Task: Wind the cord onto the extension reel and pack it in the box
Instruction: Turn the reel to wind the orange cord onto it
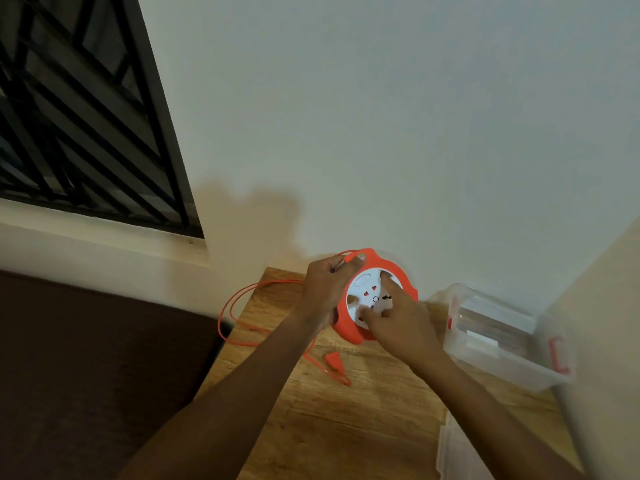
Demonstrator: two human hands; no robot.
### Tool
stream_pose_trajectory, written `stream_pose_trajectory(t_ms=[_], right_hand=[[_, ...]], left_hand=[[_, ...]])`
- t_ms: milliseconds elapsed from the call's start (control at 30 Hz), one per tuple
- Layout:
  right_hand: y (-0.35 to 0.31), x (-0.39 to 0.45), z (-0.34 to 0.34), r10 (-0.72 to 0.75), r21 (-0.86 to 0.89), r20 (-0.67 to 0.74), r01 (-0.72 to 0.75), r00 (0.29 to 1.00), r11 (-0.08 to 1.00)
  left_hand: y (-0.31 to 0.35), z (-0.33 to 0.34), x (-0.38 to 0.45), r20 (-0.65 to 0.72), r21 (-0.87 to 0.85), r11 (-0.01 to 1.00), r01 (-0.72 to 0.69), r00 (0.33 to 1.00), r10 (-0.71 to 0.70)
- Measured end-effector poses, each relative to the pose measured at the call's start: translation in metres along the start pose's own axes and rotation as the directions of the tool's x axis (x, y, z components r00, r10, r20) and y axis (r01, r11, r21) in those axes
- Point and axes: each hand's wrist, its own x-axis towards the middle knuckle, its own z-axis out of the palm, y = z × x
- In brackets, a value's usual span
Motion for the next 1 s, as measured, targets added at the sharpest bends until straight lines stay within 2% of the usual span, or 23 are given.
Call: stream_pose_trajectory(t_ms=[67, 100, 167, 200, 267, 333, 500, 567, 700, 833, 1000], right_hand=[[0.003, -0.007, -0.005, -0.080, -0.221, 0.045, 0.088, 0.996, 0.971], [0.005, -0.008, -0.010, -0.146, -0.360, 0.033, 0.148, 0.989, 0.921], [0.009, -0.008, -0.022, -0.364, -0.601, 0.028, 0.306, 0.931, 0.738], [0.011, -0.007, -0.027, -0.474, -0.673, 0.080, 0.398, 0.877, 0.623], [0.016, -0.006, -0.033, -0.593, -0.721, 0.236, 0.548, 0.770, 0.424], [0.021, -0.004, -0.035, -0.615, -0.715, 0.379, 0.640, 0.692, 0.280], [0.030, 0.007, -0.038, -0.639, -0.682, 0.525, 0.727, 0.562, 0.079], [0.032, 0.010, -0.036, -0.618, -0.670, 0.571, 0.742, 0.540, 0.029], [0.029, 0.013, -0.037, -0.594, -0.644, 0.616, 0.765, 0.517, -0.002], [0.024, 0.016, -0.040, -0.579, -0.657, 0.620, 0.754, 0.530, -0.014], [0.021, 0.015, -0.039, -0.538, -0.688, 0.623, 0.725, 0.569, -0.030]], left_hand=[[0.003, -0.002, -0.001, 0.036, 0.008, 1.000, 0.025, 0.999, -0.026], [0.004, -0.004, -0.002, 0.048, 0.025, 0.999, 0.028, 0.998, -0.029], [0.007, -0.007, -0.002, 0.072, 0.077, 0.997, 0.025, 0.997, -0.031], [0.007, -0.008, -0.001, 0.083, 0.109, 0.994, 0.025, 0.996, -0.034], [0.008, -0.011, -0.001, 0.101, 0.175, 0.984, 0.035, 0.993, -0.053], [0.008, -0.013, -0.001, 0.126, 0.215, 0.975, 0.053, 0.989, -0.082], [0.008, -0.016, 0.003, 0.181, 0.337, 0.940, 0.057, 0.976, -0.124], [0.009, -0.015, 0.002, 0.203, 0.363, 0.930, 0.059, 0.969, -0.140], [0.009, -0.019, 0.003, 0.190, 0.346, 0.934, 0.087, 0.968, -0.161], [0.011, -0.021, 0.004, 0.176, 0.275, 0.949, 0.152, 0.963, -0.205], [0.016, -0.022, 0.009, 0.171, 0.255, 0.955, 0.148, 0.966, -0.196]])
